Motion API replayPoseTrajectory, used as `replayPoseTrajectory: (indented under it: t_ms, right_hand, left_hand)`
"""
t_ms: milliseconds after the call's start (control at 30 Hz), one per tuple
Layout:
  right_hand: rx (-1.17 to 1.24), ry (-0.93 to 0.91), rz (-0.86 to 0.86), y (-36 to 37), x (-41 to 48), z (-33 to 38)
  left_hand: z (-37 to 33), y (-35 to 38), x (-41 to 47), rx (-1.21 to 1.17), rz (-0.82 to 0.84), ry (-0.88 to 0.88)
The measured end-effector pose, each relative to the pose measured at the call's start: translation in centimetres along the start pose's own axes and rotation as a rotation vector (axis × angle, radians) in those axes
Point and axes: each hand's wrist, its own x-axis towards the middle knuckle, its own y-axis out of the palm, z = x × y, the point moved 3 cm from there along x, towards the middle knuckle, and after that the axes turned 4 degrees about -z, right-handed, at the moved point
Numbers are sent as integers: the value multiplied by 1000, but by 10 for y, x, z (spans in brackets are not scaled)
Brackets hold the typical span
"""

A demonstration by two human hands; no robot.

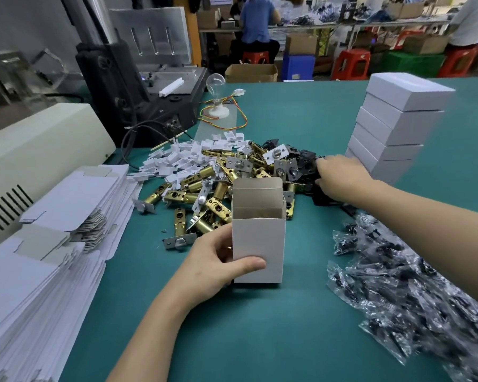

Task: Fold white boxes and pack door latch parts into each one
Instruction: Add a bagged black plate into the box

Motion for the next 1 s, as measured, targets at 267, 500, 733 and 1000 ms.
replayPoseTrajectory:
  t_ms: [267, 500, 733, 1000]
  right_hand:
    - [124, -14, -19, 6, 4, 13]
    - [19, -6, -116, -1, 4, 8]
    - [41, -26, -188, -6, 3, 4]
    - [3, -62, -46, -2, -4, 4]
  left_hand:
    - [-1, 1, 0, 3, 0, -11]
    - [0, 1, 1, 0, -3, -3]
    - [0, 1, 0, -11, -1, 10]
    - [0, 1, 0, -14, -12, 13]
